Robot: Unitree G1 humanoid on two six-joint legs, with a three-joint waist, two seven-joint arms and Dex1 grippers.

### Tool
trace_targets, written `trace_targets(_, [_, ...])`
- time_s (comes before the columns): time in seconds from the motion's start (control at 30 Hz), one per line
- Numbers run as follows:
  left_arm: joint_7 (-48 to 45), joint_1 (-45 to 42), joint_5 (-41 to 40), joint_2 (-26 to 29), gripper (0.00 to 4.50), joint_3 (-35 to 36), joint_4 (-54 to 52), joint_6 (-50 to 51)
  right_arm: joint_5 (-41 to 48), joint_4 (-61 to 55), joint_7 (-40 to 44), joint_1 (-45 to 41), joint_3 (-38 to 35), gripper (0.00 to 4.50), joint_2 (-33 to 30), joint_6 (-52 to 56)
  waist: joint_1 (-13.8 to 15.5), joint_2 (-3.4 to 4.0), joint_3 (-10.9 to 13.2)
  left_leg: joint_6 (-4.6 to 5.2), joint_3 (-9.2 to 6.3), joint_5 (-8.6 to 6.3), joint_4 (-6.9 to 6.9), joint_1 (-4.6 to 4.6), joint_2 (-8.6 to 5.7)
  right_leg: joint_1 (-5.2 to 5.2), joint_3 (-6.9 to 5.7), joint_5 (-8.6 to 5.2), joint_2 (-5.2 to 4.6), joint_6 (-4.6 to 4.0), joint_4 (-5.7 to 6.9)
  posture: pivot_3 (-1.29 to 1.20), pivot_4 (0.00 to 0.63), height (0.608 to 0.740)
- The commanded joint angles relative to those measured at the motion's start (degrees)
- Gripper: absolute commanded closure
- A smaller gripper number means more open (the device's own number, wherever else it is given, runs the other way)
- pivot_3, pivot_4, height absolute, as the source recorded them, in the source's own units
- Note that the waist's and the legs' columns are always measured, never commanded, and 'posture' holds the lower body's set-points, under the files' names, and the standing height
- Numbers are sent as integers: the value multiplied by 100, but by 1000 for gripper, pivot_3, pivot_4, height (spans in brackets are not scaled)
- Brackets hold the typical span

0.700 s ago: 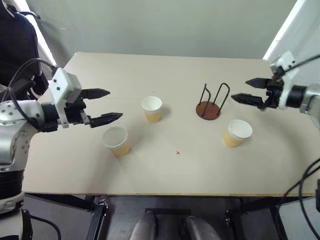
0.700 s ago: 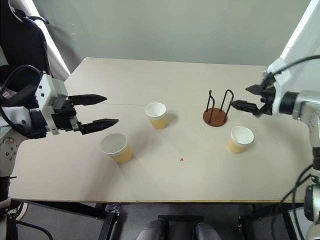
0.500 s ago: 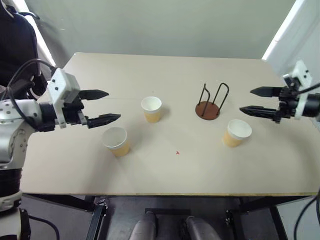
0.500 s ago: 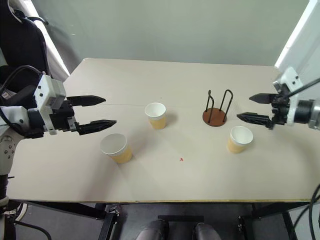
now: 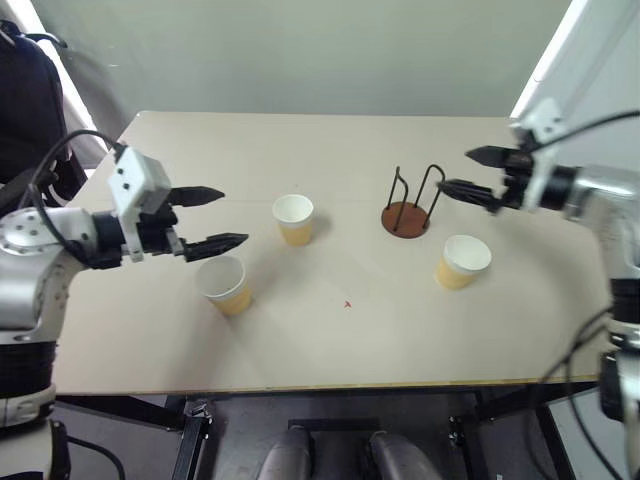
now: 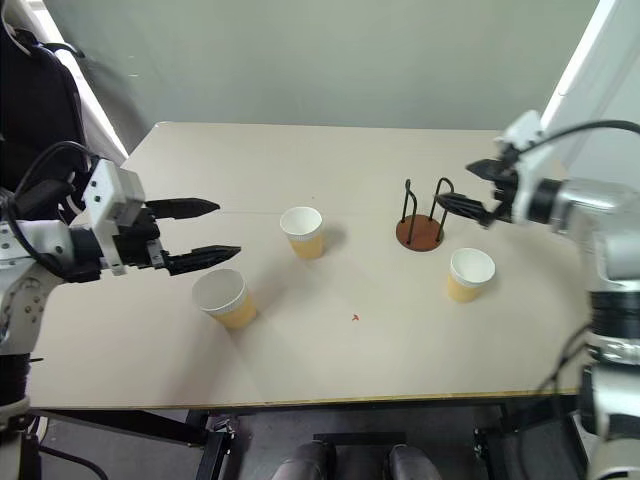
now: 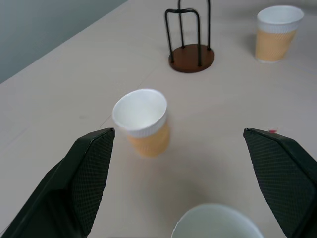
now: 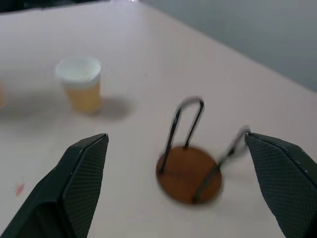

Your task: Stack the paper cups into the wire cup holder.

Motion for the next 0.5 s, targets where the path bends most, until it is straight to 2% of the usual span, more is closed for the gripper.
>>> trace_targets(0.03, [246, 133, 45, -94, 43, 84, -371, -103, -335, 133, -815, -437, 135, 0, 383, 357, 3, 1, 0, 1, 0, 0, -2, -4, 0, -5, -1, 0, 0, -1, 0, 0, 150, 740])
trace_targets(0.23, [550, 218, -113, -395, 43, 311, -704, -308, -618, 387, -1223, -554, 260, 0, 700, 529, 119, 0, 0, 2, 0, -1, 3, -56, -3, -43, -12, -3, -9, -5, -3, 0, 150, 740])
trace_targets(0.3, [601, 79, -528, -448, 43, 626, -757, -110, -723, 574, -1338, -616, 300, 0, 813, 532, 109, -1, 0, 1, 2, 0, 4, -57, -4, -43, -12, -3, -11, -5, -4, 0, 150, 740])
trace_targets(0.37, [243, 396, -641, -57, 43, 732, -835, 189, -903, 902, -1562, -703, 326, 0, 956, 434, 90, -2, -1, -6, 1, 4, 3, -56, -4, -48, -12, -1, -10, -8, 1, 0, 150, 740])
trace_targets(0.5, [150, 575, -718, 221, 43, 962, -880, 256, -1023, 1088, -1632, -720, 356, 0, 1116, 219, 60, 2, 0, -10, 2, 7, -9, -37, -3, -46, -9, 1, -9, -13, 7, 0, 150, 740])
